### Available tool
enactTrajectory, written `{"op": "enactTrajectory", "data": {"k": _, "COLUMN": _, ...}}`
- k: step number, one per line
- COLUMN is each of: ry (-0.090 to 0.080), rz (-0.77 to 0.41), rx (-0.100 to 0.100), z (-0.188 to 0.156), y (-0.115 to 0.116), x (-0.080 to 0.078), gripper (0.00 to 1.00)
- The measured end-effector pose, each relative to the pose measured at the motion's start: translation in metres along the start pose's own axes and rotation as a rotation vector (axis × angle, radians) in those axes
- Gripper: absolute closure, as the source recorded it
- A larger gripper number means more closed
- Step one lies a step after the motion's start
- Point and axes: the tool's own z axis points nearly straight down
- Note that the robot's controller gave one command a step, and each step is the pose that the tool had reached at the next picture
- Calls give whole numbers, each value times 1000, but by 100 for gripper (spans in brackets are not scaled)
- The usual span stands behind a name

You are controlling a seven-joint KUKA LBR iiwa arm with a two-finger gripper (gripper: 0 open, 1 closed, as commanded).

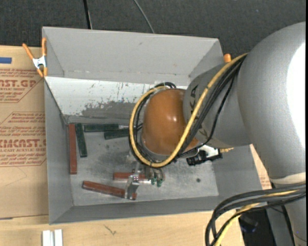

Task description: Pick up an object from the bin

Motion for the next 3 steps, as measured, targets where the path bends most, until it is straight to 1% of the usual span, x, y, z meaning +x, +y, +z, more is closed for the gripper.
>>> {"op": "enactTrajectory", "data": {"k": 1, "ry": -1, "rz": -97, "rx": -1, "z": -1, "y": -2, "x": 5, "gripper": 0}}
{"op": "enactTrajectory", "data": {"k": 2, "ry": -5, "rz": -19, "rx": -2, "z": 26, "y": 11, "x": 9, "gripper": 0}}
{"op": "enactTrajectory", "data": {"k": 3, "ry": -14, "rz": -39, "rx": -7, "z": 28, "y": 14, "x": 4, "gripper": 100}}
